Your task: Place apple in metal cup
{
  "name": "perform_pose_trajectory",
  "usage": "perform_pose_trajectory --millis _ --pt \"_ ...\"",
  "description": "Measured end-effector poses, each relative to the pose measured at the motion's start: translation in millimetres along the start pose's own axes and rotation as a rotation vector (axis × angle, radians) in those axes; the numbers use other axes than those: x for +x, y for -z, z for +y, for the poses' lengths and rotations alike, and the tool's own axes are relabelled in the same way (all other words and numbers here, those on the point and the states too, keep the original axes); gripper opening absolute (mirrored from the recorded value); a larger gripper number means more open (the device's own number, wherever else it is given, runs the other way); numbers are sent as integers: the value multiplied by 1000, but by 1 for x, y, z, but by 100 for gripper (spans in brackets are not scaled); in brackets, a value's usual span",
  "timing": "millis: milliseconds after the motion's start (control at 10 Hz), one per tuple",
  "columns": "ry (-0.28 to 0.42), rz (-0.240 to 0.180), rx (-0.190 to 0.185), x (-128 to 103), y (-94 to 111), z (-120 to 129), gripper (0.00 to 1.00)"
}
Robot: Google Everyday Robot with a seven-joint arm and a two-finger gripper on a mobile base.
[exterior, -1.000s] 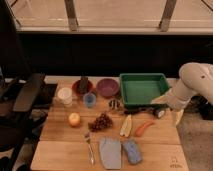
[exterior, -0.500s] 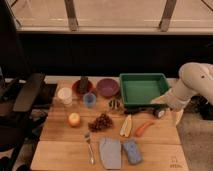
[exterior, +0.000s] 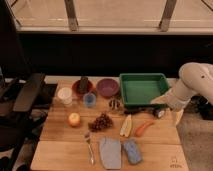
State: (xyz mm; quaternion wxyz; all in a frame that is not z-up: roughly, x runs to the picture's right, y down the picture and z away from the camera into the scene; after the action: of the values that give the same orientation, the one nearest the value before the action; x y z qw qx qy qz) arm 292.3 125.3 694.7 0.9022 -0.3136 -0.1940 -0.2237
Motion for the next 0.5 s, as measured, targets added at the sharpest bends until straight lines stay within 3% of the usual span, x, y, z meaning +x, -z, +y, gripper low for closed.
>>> perform_pose_trajectory --millis 500 --pt "1 5 0 1 2 0 80"
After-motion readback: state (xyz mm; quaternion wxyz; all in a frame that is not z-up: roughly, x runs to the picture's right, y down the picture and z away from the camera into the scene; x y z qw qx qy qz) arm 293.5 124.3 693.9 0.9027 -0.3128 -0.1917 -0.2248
